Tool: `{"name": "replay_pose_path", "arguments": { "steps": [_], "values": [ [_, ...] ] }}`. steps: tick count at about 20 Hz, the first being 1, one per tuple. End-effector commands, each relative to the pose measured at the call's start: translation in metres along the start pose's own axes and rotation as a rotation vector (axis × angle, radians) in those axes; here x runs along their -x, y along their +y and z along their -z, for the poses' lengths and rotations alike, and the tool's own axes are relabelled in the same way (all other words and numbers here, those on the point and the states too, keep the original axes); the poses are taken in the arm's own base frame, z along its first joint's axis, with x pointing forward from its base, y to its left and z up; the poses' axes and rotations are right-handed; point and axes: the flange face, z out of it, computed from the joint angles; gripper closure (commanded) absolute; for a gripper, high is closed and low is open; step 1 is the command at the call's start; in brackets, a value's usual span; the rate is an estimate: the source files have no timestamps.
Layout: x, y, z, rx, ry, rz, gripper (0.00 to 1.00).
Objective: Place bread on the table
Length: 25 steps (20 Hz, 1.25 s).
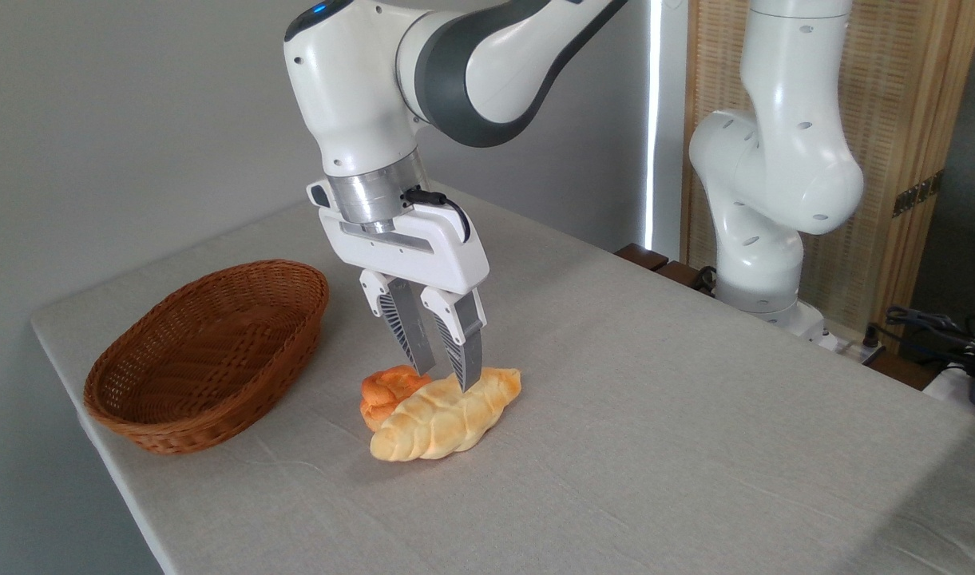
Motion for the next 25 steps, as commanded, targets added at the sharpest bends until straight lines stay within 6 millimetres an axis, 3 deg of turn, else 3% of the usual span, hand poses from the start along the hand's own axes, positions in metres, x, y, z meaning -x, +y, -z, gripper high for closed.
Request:
{"name": "replay_pose_path", "arguments": {
  "steps": [1, 3, 12, 14, 25],
  "values": [
    [0.003, 0.000, 0.006, -0.006, 0.002, -0.013, 0.00],
    [0.002, -0.001, 0.017, -0.006, 0.029, -0.005, 0.00],
    [-0.002, -0.010, 0.131, -0.005, 0.221, 0.032, 0.00],
    [-0.001, -0.007, 0.146, 0.036, 0.247, 0.039, 0.00],
    [0.008, -0.012, 0.136, 0.119, 0.220, -0.054, 0.00]
  ]
}}
